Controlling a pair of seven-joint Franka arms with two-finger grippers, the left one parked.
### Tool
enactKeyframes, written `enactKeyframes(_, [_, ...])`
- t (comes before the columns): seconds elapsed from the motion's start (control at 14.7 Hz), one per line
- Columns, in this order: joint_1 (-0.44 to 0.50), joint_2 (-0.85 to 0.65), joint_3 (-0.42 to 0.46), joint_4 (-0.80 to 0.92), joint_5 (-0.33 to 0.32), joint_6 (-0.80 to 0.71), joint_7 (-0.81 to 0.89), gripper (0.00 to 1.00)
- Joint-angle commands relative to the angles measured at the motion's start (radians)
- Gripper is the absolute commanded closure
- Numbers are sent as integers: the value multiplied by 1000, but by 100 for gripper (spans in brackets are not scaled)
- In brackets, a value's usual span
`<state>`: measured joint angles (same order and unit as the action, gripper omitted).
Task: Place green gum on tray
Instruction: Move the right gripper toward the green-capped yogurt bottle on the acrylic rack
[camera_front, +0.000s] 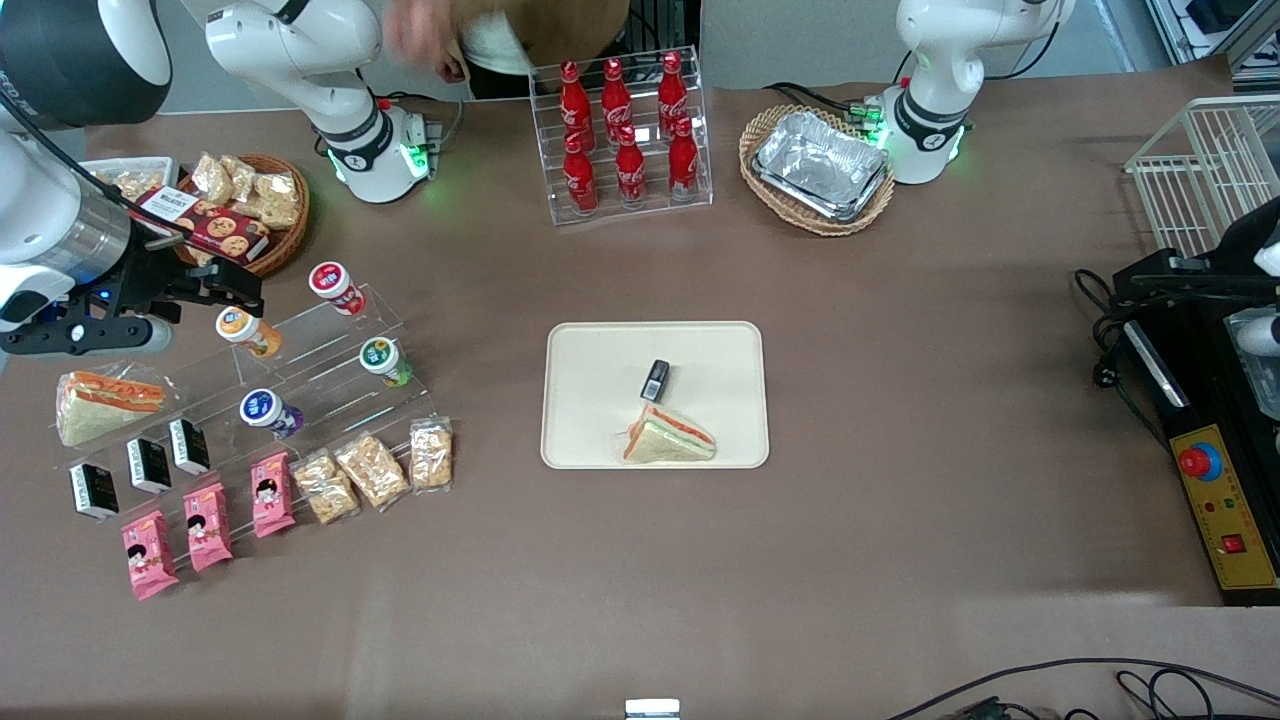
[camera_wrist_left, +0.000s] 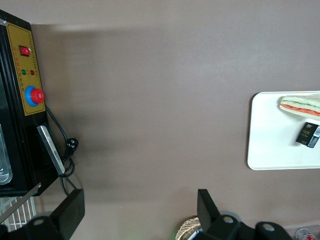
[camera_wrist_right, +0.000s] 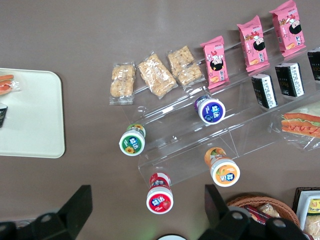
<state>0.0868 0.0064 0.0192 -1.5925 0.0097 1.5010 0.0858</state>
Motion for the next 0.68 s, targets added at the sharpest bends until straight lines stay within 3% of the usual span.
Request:
enactKeyframes(0.0, [-4,12,-2,23,18,-16,-17,0])
enactKeyframes(0.61, [-2,21,-2,20,18,-18,-14,0])
